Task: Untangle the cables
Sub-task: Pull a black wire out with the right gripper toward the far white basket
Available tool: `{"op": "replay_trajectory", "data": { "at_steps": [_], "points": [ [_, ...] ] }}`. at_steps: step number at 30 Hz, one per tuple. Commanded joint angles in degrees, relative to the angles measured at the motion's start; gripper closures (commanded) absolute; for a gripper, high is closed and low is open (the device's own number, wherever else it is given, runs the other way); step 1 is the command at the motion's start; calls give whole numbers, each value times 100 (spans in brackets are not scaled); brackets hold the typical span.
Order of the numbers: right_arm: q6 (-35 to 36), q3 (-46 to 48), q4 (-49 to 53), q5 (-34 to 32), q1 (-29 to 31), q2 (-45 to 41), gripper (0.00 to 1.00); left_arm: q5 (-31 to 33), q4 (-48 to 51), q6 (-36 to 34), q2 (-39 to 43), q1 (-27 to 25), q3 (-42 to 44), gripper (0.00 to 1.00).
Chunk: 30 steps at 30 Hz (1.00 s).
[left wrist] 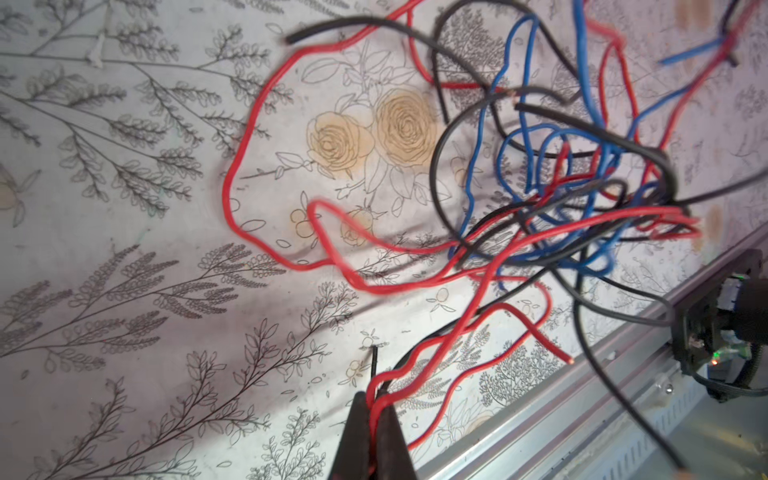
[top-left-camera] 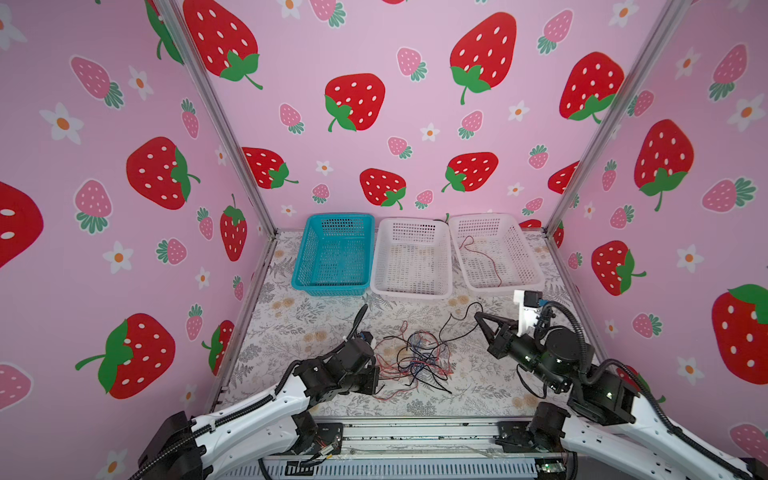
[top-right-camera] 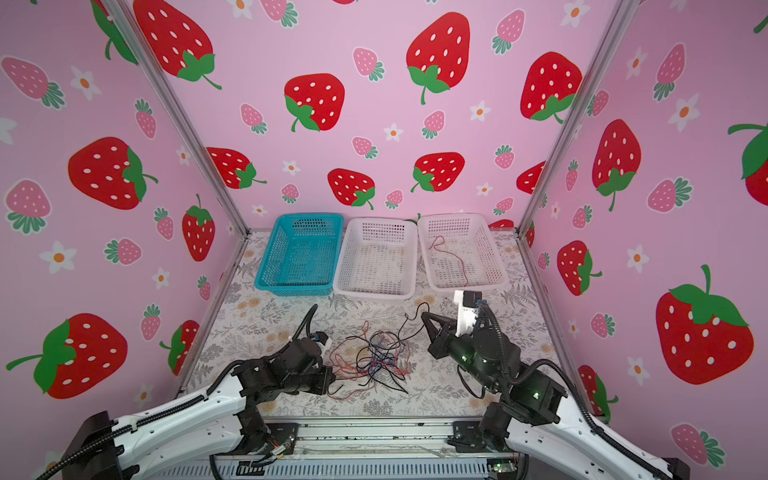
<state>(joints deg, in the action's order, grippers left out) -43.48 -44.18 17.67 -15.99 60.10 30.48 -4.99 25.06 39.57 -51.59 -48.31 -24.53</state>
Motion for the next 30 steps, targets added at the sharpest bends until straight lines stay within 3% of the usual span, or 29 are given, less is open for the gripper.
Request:
{"op": "replay_trajectory", "data": {
  "at_steps": [1,6,23,28,30],
  "points": [
    [664,-865,839,-440,-35,64,100,85,-11,165,-100,76,122,100],
    [1295,-2179,1313,-620,-34,541,100,78,-77,156,-188,142,168,100],
    [2634,-6749,2515,-83,-32,3161,100,-4,-303,104,-513,234,291,100],
    [2519,-6269,2288,596,-33,3431,100,-137,-388,110,-425,244,233,100],
    [2424,-5645,2011,830,-33,3366,100,-208,-370,136,-242,244,163,81]
  ]
}}
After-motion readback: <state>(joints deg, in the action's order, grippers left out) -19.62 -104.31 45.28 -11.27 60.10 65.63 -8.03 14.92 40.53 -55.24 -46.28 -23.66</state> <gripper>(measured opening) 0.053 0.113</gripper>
